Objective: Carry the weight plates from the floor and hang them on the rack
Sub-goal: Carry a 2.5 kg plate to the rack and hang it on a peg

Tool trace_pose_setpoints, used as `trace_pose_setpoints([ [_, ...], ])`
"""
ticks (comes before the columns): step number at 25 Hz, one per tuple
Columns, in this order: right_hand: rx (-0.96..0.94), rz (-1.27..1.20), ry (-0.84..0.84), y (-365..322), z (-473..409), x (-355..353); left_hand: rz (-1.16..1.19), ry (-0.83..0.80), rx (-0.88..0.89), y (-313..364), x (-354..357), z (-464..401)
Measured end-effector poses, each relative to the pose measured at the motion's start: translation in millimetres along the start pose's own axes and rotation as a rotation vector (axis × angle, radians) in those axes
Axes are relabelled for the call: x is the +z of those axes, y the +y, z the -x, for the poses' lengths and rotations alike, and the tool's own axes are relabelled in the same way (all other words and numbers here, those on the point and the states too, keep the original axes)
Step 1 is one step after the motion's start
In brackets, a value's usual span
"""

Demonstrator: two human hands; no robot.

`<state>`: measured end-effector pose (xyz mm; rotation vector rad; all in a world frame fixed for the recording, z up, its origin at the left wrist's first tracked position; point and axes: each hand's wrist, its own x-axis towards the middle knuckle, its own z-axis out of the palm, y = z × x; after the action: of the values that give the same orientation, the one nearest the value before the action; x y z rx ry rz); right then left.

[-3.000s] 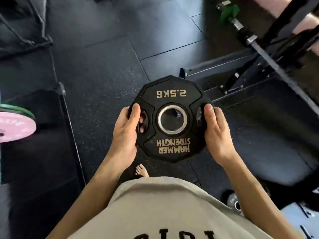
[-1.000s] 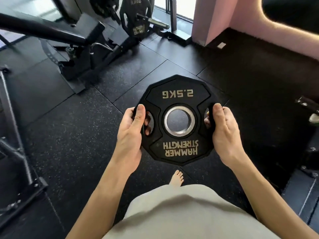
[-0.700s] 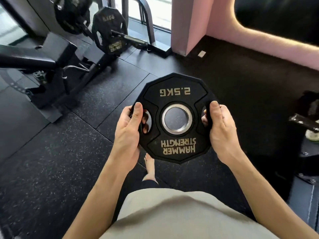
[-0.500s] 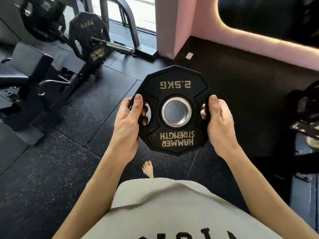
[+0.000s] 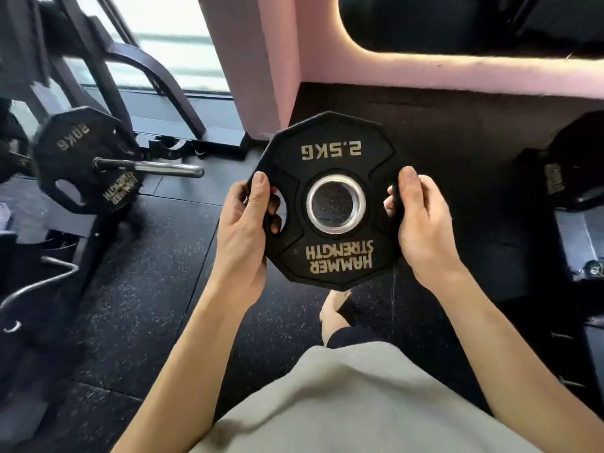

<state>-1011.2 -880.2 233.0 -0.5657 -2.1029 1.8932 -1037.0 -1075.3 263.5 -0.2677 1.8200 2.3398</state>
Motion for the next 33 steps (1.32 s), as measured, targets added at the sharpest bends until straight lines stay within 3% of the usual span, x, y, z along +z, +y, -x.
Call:
trace_pose_setpoints([
  [9,-0.006,0.024,0.009,-42.0,-237.1,38.6,0.01,-0.019,0.003,58.0,82.8,-229.1],
  [17,-0.004,0.013,0.156,-51.2,-416.9,66.0,-0.022,-0.167,0.006,84.4,147.3,-426.5],
  [24,0.008,-0.03,0.492,-73.6,-554.2,75.8,-0.109,-0.417,-0.048,121.7,235.3,-601.2],
  [33,-0.004,-0.035,0.995,-75.9,-622.7,-13.5,-0.173,-0.938,-0.162,112.7,417.1,-681.5],
])
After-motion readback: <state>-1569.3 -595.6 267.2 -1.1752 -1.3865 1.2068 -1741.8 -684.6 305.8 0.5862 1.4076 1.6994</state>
